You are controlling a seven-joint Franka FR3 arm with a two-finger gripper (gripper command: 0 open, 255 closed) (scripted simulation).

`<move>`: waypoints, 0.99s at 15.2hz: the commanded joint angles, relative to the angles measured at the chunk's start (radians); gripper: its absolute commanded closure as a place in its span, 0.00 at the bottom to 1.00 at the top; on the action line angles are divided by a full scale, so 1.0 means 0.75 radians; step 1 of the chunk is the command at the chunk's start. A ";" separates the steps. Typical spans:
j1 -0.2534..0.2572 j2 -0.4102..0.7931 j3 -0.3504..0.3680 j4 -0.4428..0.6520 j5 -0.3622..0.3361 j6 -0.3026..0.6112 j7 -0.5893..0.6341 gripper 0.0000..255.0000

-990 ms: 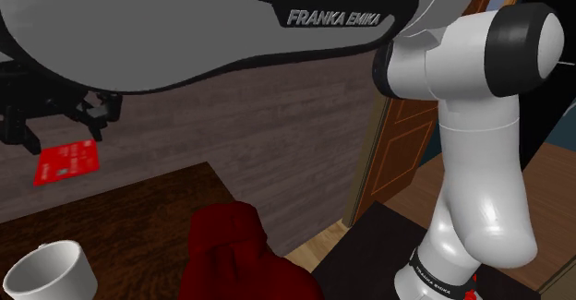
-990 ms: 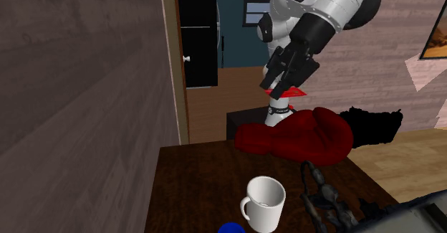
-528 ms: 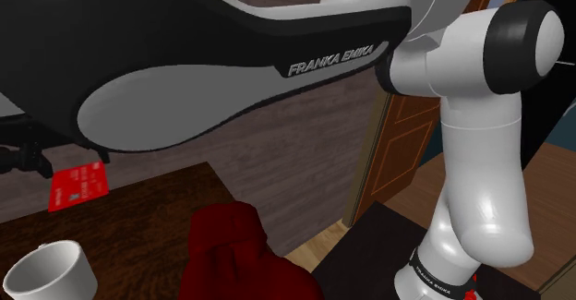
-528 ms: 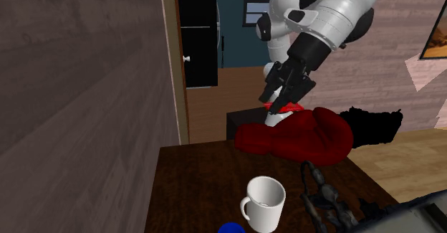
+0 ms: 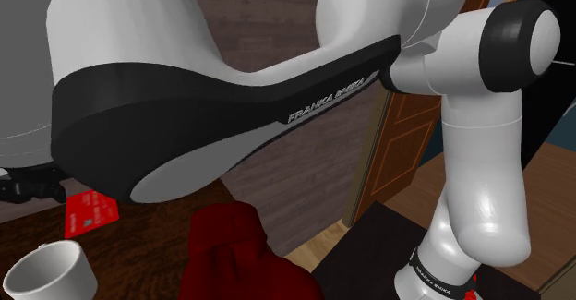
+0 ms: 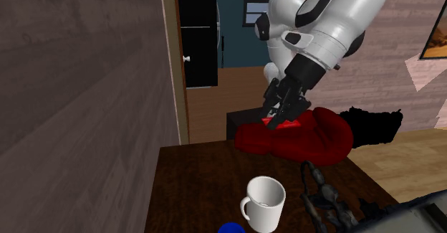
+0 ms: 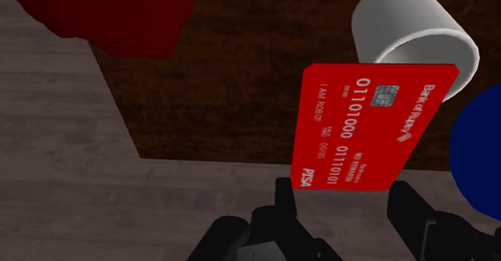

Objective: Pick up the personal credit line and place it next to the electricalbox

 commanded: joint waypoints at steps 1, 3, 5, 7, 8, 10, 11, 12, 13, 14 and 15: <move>-0.010 0.000 -0.002 -0.035 -0.005 0.029 0.019 1.00; -0.016 0.003 -0.005 -0.066 -0.013 0.054 0.038 1.00; -0.020 0.007 -0.009 -0.095 -0.022 0.078 0.058 1.00; -0.023 0.013 -0.014 -0.122 -0.033 0.102 0.078 1.00; -0.024 0.016 -0.016 -0.135 -0.038 0.113 0.089 1.00; -0.025 0.023 -0.022 -0.160 -0.051 0.135 0.109 1.00; -0.026 0.028 -0.025 -0.172 -0.057 0.146 0.119 1.00; -0.025 0.032 -0.029 -0.184 -0.064 0.157 0.130 1.00; -0.025 0.037 -0.032 -0.195 -0.072 0.167 0.140 1.00; -0.024 0.042 -0.036 -0.206 -0.079 0.177 0.151 1.00; -0.023 0.047 -0.040 -0.217 -0.087 0.187 0.161 1.00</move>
